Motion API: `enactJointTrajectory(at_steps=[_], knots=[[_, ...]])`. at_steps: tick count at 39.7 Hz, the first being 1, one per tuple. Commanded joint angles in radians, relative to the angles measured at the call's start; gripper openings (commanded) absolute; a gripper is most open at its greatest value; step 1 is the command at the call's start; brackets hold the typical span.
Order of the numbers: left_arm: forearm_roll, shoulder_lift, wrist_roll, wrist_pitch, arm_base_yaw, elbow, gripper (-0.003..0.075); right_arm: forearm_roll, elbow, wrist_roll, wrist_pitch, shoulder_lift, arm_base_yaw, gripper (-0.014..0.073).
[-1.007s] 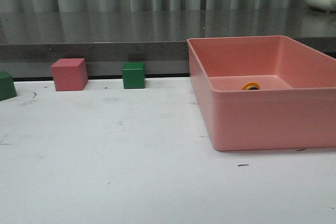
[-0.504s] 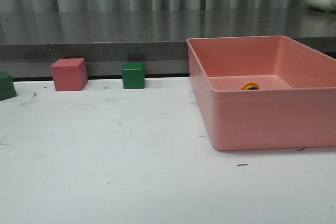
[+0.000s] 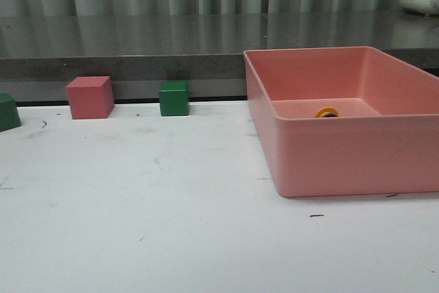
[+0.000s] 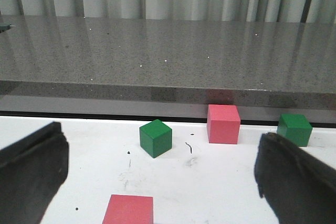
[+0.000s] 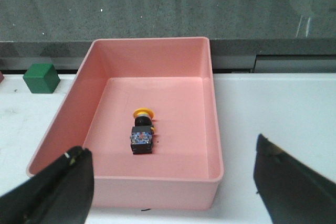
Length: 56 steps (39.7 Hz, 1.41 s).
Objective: Place and stand button with both arms
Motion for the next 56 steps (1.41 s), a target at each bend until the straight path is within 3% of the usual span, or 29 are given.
enactJointTrajectory(at_steps=[1,9,17,30,39,56], knots=[[-0.001,0.016,-0.001,-0.086,0.000,-0.037,0.0689,0.002,-0.110,-0.007,0.002,0.127,-0.005,0.0633],[-0.001,0.016,-0.001,-0.086,0.000,-0.037,0.0689,0.041,-0.303,-0.007,0.143,0.410,-0.005,0.0633],[-0.001,0.016,-0.001,-0.086,0.000,-0.037,0.0664,0.047,-0.457,-0.007,0.177,0.674,0.009,0.0633],[-0.001,0.016,-0.001,-0.084,0.000,-0.037,0.0609,0.028,-0.699,0.057,0.305,1.021,0.138,0.0633],[-0.001,0.016,-0.001,-0.084,0.000,-0.037,0.0561,-0.036,-0.841,0.175,0.364,1.191,0.147,0.0633],[-0.001,0.016,-0.001,-0.084,0.000,-0.037,0.0545,-0.040,-0.970,0.178,0.363,1.402,0.147,0.0633]])
